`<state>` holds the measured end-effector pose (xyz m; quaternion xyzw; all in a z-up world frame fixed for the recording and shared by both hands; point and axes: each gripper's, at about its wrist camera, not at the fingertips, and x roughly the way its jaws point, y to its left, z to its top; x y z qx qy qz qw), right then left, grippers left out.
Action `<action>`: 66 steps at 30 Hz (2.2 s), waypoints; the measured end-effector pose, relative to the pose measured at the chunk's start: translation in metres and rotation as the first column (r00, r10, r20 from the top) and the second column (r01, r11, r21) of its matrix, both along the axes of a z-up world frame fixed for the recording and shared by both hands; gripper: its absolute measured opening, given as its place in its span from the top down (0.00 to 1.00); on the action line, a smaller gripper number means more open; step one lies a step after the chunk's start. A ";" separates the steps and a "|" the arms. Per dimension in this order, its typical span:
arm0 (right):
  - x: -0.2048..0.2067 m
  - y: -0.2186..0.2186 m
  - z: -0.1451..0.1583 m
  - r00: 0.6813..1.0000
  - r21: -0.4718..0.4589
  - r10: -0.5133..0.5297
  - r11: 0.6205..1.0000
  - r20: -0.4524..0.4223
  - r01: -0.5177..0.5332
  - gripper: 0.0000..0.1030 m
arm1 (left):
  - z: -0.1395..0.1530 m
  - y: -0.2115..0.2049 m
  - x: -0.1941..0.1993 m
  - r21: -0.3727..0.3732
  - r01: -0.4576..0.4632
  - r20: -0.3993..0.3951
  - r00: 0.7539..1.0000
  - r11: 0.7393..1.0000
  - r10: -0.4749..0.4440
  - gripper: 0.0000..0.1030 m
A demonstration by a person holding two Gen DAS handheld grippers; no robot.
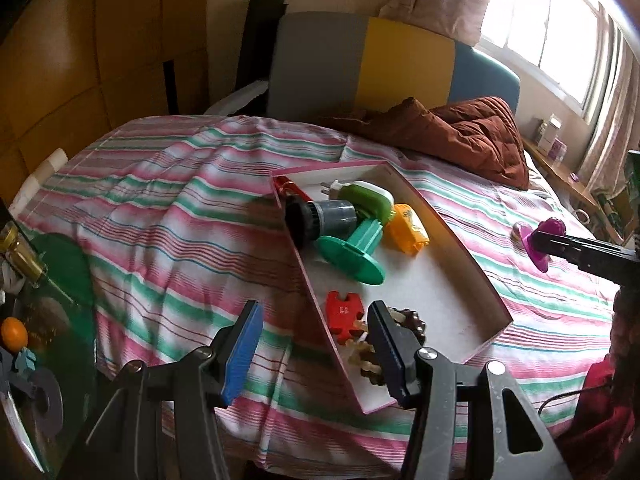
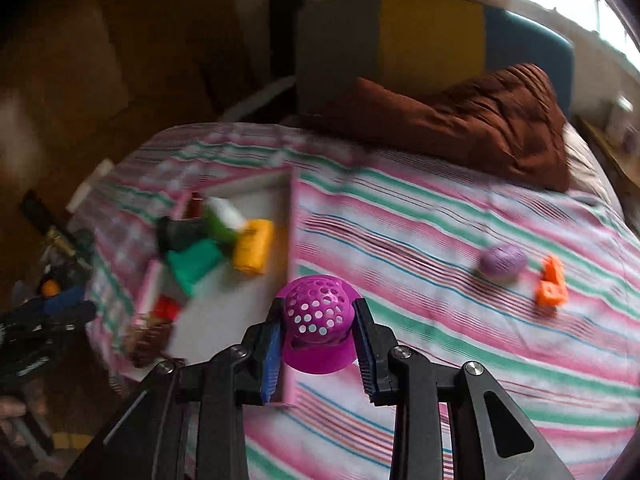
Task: Organize rigid objects
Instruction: 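Carry the purple ball into the tray and open the right tool, then move both tools back toward the lavender oval toy and orange cubes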
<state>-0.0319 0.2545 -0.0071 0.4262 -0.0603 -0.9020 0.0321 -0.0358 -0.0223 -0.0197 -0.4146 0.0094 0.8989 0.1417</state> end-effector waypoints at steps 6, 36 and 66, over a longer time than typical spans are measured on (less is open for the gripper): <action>-0.008 -0.051 -0.006 0.992 -0.008 0.129 0.992 0.013 -0.129 0.68 | -0.001 -0.015 -0.003 0.005 -0.048 0.002 0.999 0.999 0.048 0.46; -0.012 -0.073 -0.044 0.979 -0.058 0.183 0.982 0.087 -0.178 0.53 | 0.007 -0.003 -0.001 -0.037 -0.027 -0.022 0.999 0.999 0.026 0.45; 0.046 0.213 -0.044 0.809 0.027 -0.588 0.809 -0.008 0.588 0.46 | 0.030 0.103 -0.009 -0.118 0.189 -0.056 0.979 0.975 -0.197 0.45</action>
